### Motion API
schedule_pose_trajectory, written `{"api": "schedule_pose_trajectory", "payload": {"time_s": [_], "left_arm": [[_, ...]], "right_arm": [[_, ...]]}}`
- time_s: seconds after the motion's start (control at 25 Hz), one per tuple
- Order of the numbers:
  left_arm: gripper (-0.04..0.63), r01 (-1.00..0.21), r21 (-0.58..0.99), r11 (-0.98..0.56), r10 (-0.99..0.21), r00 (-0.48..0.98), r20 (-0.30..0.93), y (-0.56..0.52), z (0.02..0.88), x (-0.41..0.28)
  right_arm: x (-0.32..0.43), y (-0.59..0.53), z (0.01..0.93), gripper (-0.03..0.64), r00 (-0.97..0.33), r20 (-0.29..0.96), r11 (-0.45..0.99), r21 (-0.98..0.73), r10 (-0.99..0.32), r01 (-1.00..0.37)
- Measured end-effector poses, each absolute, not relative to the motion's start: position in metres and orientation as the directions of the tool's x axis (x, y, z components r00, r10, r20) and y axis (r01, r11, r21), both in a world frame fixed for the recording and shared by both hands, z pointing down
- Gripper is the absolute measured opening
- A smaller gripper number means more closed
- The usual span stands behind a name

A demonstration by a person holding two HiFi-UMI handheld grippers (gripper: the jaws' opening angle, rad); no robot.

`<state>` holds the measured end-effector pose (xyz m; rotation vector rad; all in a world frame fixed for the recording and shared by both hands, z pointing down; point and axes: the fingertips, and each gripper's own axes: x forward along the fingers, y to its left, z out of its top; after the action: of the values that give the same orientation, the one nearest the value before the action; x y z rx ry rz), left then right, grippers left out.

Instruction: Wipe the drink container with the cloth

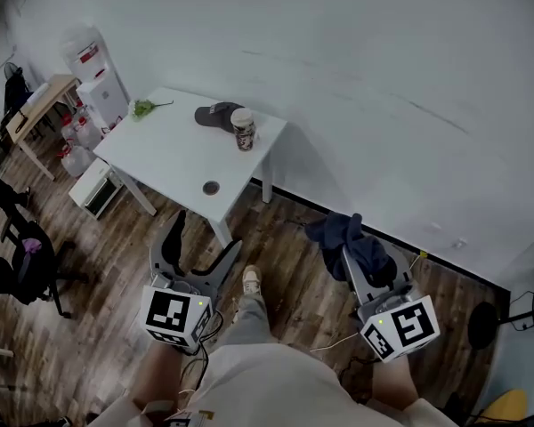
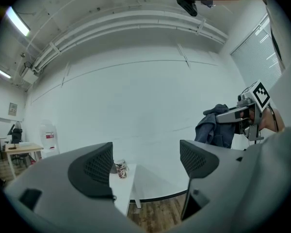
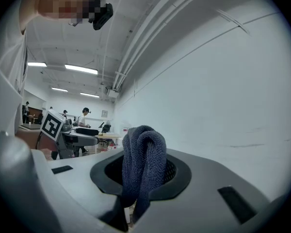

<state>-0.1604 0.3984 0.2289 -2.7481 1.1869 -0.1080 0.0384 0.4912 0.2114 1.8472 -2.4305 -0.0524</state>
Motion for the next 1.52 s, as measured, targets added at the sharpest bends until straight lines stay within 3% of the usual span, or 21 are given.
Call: {"api": "schedule_pose_trajectory", "payload": {"time_s": [0.4, 1.16, 1.36, 1.52], "left_arm": [[0.425, -0.703, -0.173, -0.690, -0.719, 0.692, 0.058, 0.308, 0.253, -0.131], [0.425, -0.608, -0.228, -0.760, -0.648, 0.737, 0.193, 0.028, 0.290, -0.084], [0.425, -0.582, -0.201, -0.788, -0.615, 0.753, 0.232, -0.020, 0.324, -0.077], [0.425, -0.606, -0.094, -0.790, -0.603, 0.741, 0.295, -0.049, 0.363, -0.074]], "right_arm": [[0.067, 0.401, 0.233, 0.107, -0.239, 0.091, 0.246, 0.075, -0.967, -0.966], [0.087, 0.098, 0.246, 0.107, -0.199, 0.203, 0.225, 0.115, -0.959, -0.967], [0.077, 0.036, 0.266, 0.107, -0.196, 0.239, 0.232, 0.135, -0.951, -0.963], [0.073, 0.007, 0.278, 0.107, -0.217, 0.271, 0.257, 0.123, -0.938, -0.959]]}}
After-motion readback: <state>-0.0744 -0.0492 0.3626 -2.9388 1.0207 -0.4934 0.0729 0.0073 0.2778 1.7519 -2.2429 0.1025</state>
